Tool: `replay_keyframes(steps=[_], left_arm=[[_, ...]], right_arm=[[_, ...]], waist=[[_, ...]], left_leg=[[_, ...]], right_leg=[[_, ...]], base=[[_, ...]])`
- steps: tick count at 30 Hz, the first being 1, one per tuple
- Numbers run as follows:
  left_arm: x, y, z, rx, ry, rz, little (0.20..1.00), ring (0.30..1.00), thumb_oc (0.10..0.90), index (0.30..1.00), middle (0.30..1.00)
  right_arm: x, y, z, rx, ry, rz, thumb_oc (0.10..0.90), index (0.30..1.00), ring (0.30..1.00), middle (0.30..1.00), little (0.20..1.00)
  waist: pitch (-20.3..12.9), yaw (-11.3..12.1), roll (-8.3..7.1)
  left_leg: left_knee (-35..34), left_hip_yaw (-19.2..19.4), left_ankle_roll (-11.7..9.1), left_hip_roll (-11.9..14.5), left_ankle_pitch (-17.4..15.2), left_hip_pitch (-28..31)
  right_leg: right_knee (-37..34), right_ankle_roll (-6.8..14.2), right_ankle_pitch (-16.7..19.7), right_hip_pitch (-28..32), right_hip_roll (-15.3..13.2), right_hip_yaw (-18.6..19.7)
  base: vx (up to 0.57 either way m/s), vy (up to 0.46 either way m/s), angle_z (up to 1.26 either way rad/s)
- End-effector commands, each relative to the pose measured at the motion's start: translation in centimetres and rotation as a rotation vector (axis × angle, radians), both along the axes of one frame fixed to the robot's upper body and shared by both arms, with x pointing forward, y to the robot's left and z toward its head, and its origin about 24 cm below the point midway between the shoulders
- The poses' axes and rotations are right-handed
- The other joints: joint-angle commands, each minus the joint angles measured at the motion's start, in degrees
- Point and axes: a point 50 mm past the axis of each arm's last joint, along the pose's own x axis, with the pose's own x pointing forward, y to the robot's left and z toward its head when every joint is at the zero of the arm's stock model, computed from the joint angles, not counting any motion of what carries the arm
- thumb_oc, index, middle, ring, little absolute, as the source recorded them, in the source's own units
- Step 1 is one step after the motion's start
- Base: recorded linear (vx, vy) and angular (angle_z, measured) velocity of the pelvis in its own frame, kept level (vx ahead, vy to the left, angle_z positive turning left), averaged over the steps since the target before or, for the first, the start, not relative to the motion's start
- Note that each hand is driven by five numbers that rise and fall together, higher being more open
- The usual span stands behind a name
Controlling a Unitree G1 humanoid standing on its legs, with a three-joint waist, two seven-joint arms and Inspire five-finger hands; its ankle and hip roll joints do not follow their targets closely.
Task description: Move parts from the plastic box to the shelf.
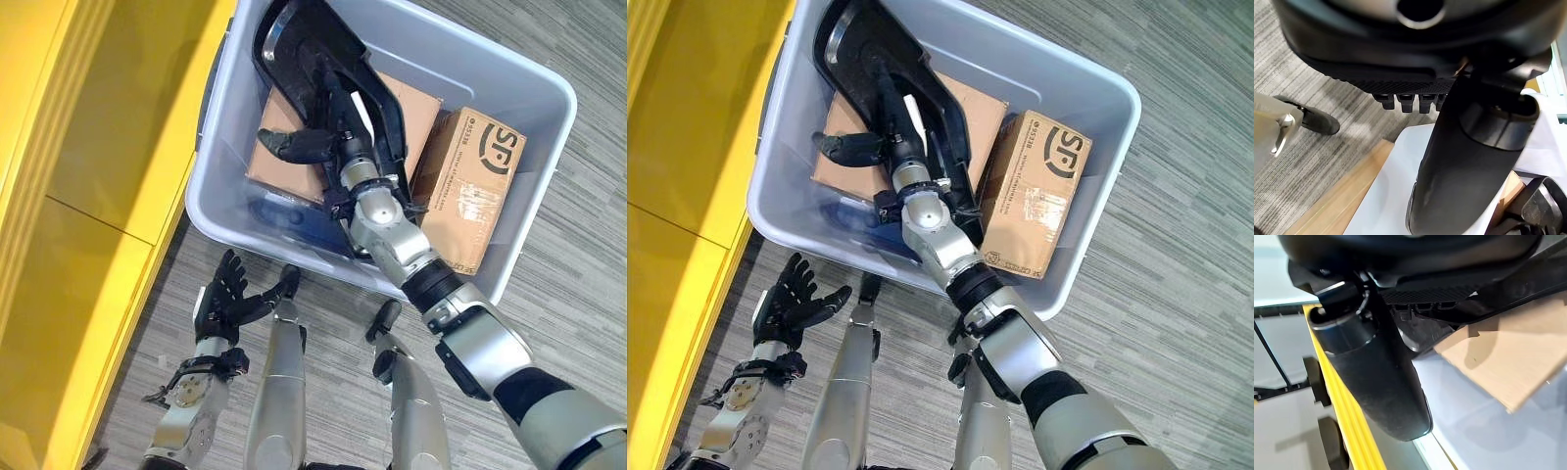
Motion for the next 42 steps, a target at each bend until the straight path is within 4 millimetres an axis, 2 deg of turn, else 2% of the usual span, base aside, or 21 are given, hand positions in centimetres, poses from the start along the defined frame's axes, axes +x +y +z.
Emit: replay_keyframes(steps=[1,7,13,16,21,24,30,42], left_arm=[[-0.8,0.1,2.6,0.015,-0.13,-0.024,1.0,1.0,0.9,1.0,1.0],[-0.7,0.2,2.8,0.018,-0.141,-0.025,1.0,1.0,0.9,1.0,1.0],[-0.7,0.3,2.8,0.02,-0.14,-0.023,1.0,1.0,0.9,1.0,1.0],[-0.7,0.3,2.8,0.019,-0.14,-0.023,1.0,1.0,0.9,1.0,1.0],[-0.7,0.5,2.9,0.021,-0.145,-0.019,1.0,1.0,0.9,1.0,1.0],[-0.7,0.7,3.2,0.031,-0.155,-0.014,1.0,1.0,0.9,1.0,1.0],[-0.6,1.1,3.7,0.037,-0.179,-0.006,1.0,1.0,0.9,1.0,1.0],[-0.5,1.2,3.9,0.04,-0.19,0.0,1.0,1.0,0.9,1.0,1.0]], right_arm=[[-3.4,3.8,5.3,0.058,-0.231,0.215,0.9,1.0,1.0,1.0,1.0],[-3.4,4.0,5.6,0.038,-0.244,0.21,0.9,1.0,1.0,1.0,1.0],[-2.8,3.2,6.7,0.046,-0.261,0.156,0.9,1.0,1.0,1.0,1.0],[-3.0,3.4,7.1,0.039,-0.276,0.159,0.9,1.0,1.0,1.0,1.0],[-4.4,4.5,9.7,0.015,-0.387,0.181,0.9,1.0,1.0,1.0,1.0],[-5.3,4.5,12.1,0.017,-0.484,0.152,0.9,1.0,1.0,1.0,1.0],[-6.7,4.5,15.0,0.02,-0.601,0.14,0.9,1.0,1.0,1.0,1.0],[-8.1,3.8,16.9,0.064,-0.688,0.142,0.9,1.0,1.0,1.0,1.0]], waist=[[-0.58,1.63,0.14],[-0.58,2.09,0.18],[-0.58,2.36,0.1],[-0.58,2.38,0.07],[-0.58,2.21,-0.07],[-0.58,2.27,-0.22],[-0.58,2.31,-0.7],[-0.58,2.09,-1.1]], left_leg=[[4.7,1.46,1.67,-0.29,-3.91,-1.73],[4.73,1.1,1.69,-0.48,-3.88,-1.92],[4.87,0.86,1.73,-0.7,-3.99,-2.1],[4.89,0.89,1.71,-0.69,-4.03,-2.05],[4.95,0.99,1.71,-0.54,-4.1,-1.63],[4.78,1.01,1.65,-0.46,-4.17,-1.12],[4.83,1.12,1.59,-0.5,-4.34,-0.5],[4.75,1.0,1.47,-0.41,-4.51,0.41]], right_leg=[[-1.08,4.4,0.68,5.35,-2.98,2.75],[-1.24,4.45,0.59,5.72,-3.06,2.43],[-1.14,4.43,0.55,5.71,-2.93,2.3],[-1.09,4.39,0.52,5.66,-2.9,2.45],[-0.49,4.33,0.16,5.53,-2.79,2.85],[-0.41,4.35,0.02,5.91,-2.72,2.69],[-0.2,4.41,-0.21,6.37,-2.63,2.89],[0.05,4.49,-0.56,7.09,-2.58,2.87]], base=[[0.0,-0.01,0.08],[0.0,-0.002,0.03],[0.01,0.006,0.06],[0.0,0.0,0.0],[0.0,0.0,0.0],[0.0,0.0,0.0],[0.0,0.0,0.0],[0.0,0.0,0.0]])
